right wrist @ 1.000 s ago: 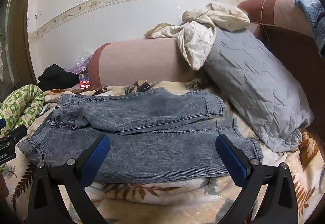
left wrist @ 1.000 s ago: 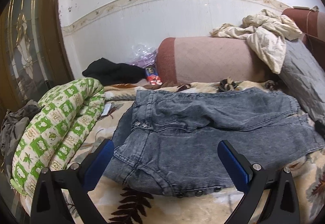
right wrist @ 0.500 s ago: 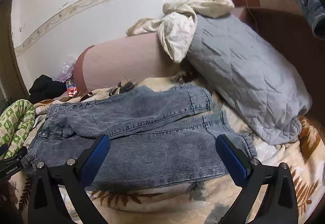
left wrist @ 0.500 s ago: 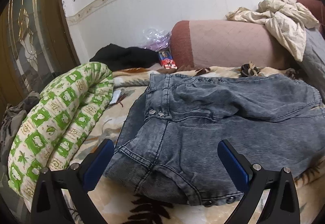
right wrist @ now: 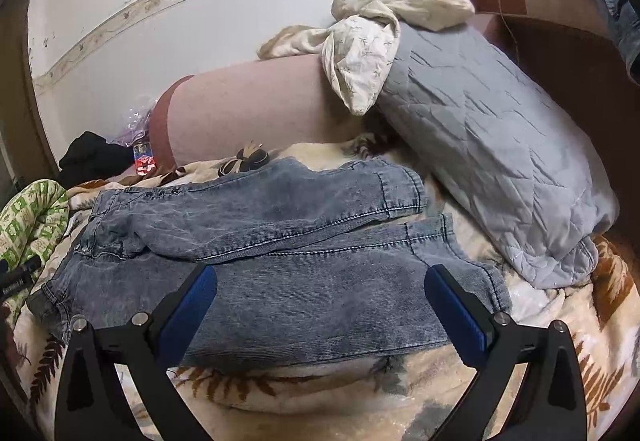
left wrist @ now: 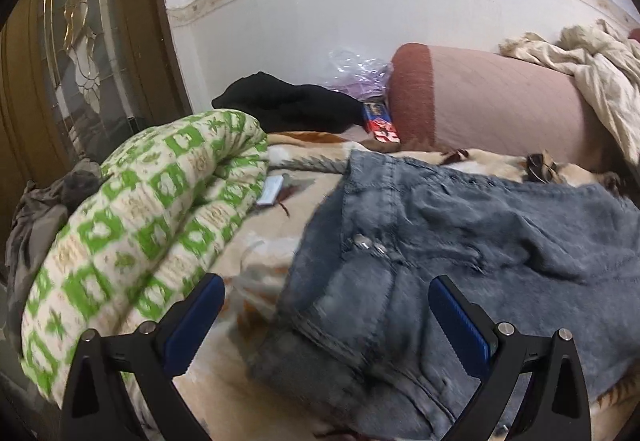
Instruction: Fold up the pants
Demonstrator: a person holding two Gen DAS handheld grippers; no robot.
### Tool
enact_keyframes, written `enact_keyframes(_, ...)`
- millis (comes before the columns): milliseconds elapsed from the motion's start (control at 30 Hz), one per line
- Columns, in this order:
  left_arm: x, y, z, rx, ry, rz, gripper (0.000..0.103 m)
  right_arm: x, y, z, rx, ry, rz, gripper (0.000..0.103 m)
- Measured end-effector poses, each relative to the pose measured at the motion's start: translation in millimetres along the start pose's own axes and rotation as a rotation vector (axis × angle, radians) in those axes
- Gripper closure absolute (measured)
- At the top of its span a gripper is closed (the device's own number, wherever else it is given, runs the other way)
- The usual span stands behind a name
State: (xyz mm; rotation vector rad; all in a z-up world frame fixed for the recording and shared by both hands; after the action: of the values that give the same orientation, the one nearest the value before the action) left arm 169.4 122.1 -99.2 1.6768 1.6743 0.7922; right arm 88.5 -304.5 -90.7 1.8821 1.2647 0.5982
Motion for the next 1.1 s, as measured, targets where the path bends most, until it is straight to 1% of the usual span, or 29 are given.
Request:
enact_keyframes(67, 10, 17, 12, 0.018, 0.003, 0.022, 0.0, 0, 7, 8, 0.017, 0.023, -0.003, 0.0)
enact_keyframes(133, 21, 38, 31, 0.046, 0.0, 0.042, 0.0, -2, 21, 19, 0.017, 0.03, -0.008, 0.0)
enact_keyframes(200, 32, 59, 57, 0.084, 0.006, 0.064, 0.0, -2, 39, 34, 0.033, 0.049, -0.036, 0.0)
enact_keyframes(267, 40, 76, 90, 0.136, 0.029, 0.099, 0.0, -3, 55, 53, 0.052, 0.059, -0.048, 0.0)
enact_keyframes(300, 41, 83, 106, 0.163, 0.024, 0.111, 0.0, -4, 65, 65, 0.061, 0.068, -0.052, 0.0)
enact_keyframes(367, 46, 93, 137, 0.218, 0.004, 0.088, 0.0, -8, 80, 93, 0.098, 0.075, -0.065, 0.0)
enact_keyframes(467, 50, 110, 174, 0.242, -0.001, 0.055, 0.0, -17, 102, 143, 0.18, 0.07, -0.043, 0.0)
enact_keyframes(567, 47, 123, 202, 0.245, -0.022, 0.032, 0.002, -24, 125, 181, 0.205, 0.08, 0.031, 0.0)
enact_keyframes(600, 45, 125, 213, 0.258, -0.032, 0.027, 0.003, -23, 130, 194, 0.215, 0.084, 0.038, 0.0)
enact_keyframes(633, 43, 125, 220, 0.272, -0.041, 0.018, 0.007, -21, 133, 205, 0.232, 0.081, 0.038, 0.0)
enact_keyframes(667, 40, 122, 232, 0.297, -0.056, 0.006, 0.014, -20, 134, 218, 0.252, 0.067, 0.041, 0.001)
enact_keyframes(700, 39, 120, 239, 0.318, -0.063, 0.004, 0.017, -18, 134, 231, 0.268, 0.043, 0.037, 0.002)
enact_keyframes(767, 35, 112, 255, 0.36, -0.079, 0.002, 0.03, -11, 131, 252, 0.29, -0.004, -0.011, 0.013)
enact_keyframes(800, 33, 110, 261, 0.371, -0.087, 0.0, 0.032, -8, 128, 259, 0.301, -0.02, -0.033, 0.016)
enact_keyframes(867, 29, 107, 271, 0.39, -0.108, -0.004, 0.039, -5, 121, 276, 0.33, -0.056, -0.067, 0.03)
enact_keyframes(900, 26, 106, 275, 0.397, -0.122, -0.004, 0.041, -6, 119, 285, 0.338, -0.09, -0.076, 0.033)
enact_keyframes(967, 20, 104, 283, 0.418, -0.143, -0.007, 0.053, -14, 119, 299, 0.328, -0.168, -0.088, 0.034)
enact_keyframes(1000, 16, 103, 286, 0.428, -0.159, -0.009, 0.055, -17, 118, 304, 0.33, -0.186, -0.086, 0.034)
enact_keyframes(1033, 13, 103, 289, 0.433, -0.168, -0.006, 0.06, -18, 116, 309, 0.34, -0.192, -0.083, 0.037)
enact_keyframes(1067, 9, 101, 292, 0.443, -0.175, 0.007, 0.062, -16, 112, 315, 0.363, -0.188, -0.09, 0.037)
enact_keyframes(1100, 7, 99, 296, 0.459, -0.166, 0.017, 0.062, -15, 108, 320, 0.382, -0.194, -0.104, 0.037)
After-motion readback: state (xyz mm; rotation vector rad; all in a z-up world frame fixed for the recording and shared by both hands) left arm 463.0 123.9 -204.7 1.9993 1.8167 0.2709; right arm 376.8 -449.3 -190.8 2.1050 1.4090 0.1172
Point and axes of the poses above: each gripper's, at about its wrist camera, not at the fingertips, and z roughly the way its jaws point, x to its left, y to its top, the point moved 10 cm from there along z, roughly the way its jaws point, and after that the axes turned 15 degrees about -y, right-handed, at the moved point
